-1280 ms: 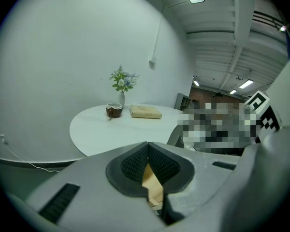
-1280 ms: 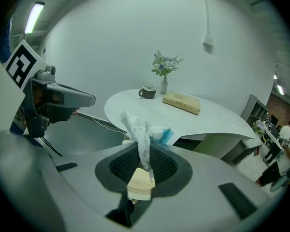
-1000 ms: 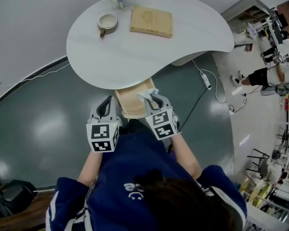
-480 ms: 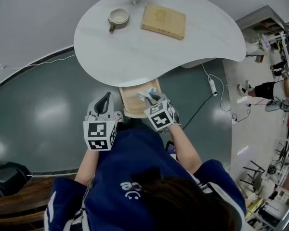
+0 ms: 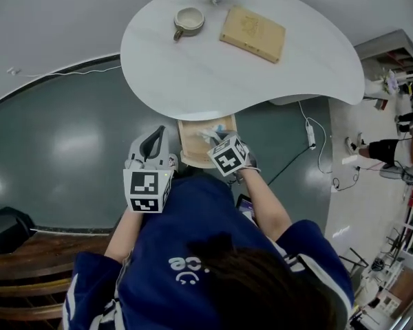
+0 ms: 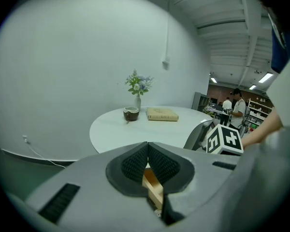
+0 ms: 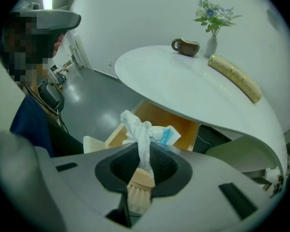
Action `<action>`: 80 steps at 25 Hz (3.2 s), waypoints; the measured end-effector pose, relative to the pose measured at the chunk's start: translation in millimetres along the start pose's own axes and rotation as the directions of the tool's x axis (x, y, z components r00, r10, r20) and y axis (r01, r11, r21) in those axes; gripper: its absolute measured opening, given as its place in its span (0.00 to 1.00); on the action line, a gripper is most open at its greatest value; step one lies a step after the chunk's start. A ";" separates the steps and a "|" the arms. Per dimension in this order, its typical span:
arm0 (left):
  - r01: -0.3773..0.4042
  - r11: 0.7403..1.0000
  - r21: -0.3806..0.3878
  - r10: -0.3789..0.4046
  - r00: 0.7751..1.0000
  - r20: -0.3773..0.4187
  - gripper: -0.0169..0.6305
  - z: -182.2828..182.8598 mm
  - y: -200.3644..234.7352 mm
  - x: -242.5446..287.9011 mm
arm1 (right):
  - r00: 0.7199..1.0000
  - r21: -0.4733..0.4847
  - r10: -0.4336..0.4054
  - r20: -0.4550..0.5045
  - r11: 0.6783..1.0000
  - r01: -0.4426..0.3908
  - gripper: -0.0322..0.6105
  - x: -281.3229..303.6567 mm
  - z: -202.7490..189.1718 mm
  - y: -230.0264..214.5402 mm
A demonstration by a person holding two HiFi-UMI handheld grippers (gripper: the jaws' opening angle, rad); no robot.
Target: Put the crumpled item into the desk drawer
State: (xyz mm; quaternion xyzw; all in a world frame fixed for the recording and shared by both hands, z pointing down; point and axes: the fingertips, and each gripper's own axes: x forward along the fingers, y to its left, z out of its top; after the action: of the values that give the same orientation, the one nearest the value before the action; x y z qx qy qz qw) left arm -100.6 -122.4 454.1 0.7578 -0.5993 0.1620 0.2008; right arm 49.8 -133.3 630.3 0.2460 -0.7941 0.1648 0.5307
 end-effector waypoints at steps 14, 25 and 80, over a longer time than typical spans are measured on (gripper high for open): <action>-0.134 0.990 -0.050 0.131 0.989 -0.066 0.03 -20.6 21.5 -6.1 | 0.988 -0.123 0.099 -0.116 0.986 -0.113 0.16 54.1 -8.4 13.1; -0.212 0.972 -0.101 0.198 0.971 -0.136 0.03 -42.7 32.8 -13.8 | 0.969 -0.281 0.126 -0.211 0.942 -0.184 0.16 87.5 -24.9 17.3; -0.318 0.937 -0.142 0.266 0.916 -0.300 0.03 -101.4 33.4 -23.1 | 0.895 -0.539 0.195 -0.402 0.740 -0.403 0.39 158.0 -63.1 35.8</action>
State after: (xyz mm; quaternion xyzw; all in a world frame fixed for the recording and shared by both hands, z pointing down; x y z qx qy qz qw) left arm -138.9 -59.1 534.4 0.6069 -0.6847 0.2371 0.3266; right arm 27.8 -104.9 800.5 -0.1005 -0.7368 0.0219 0.6683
